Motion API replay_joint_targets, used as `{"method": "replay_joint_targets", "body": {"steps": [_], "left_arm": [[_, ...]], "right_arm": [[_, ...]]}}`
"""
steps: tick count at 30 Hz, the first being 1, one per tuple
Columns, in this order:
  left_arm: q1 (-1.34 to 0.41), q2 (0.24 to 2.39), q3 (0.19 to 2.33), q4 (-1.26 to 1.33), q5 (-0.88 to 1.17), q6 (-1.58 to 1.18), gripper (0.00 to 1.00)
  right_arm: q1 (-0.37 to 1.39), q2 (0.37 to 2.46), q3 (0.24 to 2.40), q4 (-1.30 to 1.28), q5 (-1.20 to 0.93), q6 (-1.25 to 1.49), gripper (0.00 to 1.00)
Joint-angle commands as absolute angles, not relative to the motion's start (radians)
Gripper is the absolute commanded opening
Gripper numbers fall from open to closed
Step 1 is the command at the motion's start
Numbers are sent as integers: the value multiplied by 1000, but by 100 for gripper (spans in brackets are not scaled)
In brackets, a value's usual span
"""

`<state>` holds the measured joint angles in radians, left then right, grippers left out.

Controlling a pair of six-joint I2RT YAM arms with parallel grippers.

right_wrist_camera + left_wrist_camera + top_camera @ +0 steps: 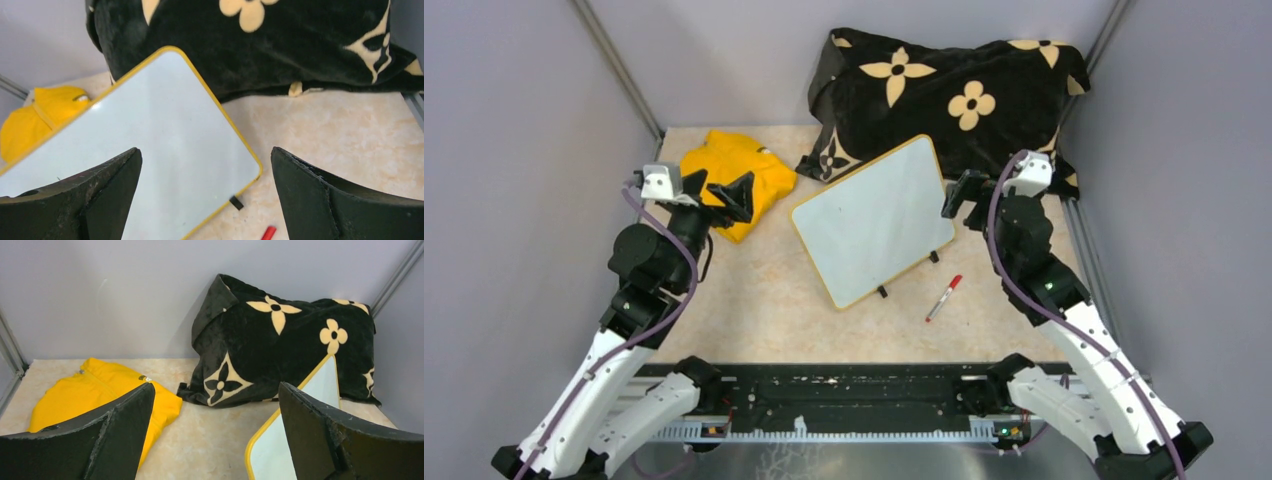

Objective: Write a sentence on the whiteboard
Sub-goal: Move the whiteboard to the center of the board.

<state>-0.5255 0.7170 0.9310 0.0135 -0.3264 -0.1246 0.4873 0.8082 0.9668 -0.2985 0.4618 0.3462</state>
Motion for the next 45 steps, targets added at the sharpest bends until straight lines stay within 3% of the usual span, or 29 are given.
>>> {"method": "replay_joint_targets", "body": {"steps": [1,12,22,30,35,45], "left_arm": [[-520,664,857,105,-267,-97,99],[-518,612,698,198,-209,-117,99],[-520,571,612,230,-197,-147,99],[-536,574,605,233,-215,-145,99],[-549,569,602,231,-236,-141,99],[-559,572,601,227,-245,-141,99]], "right_arm": [[480,758,902,-310,413,370,98],[480,774,606,-223,181,424,86],[480,919,445,52,216,444,88],[480,984,329,309,279,415,63],[480,1014,297,339,321,456,53],[428,1129,320,352,325,484,48]]}}
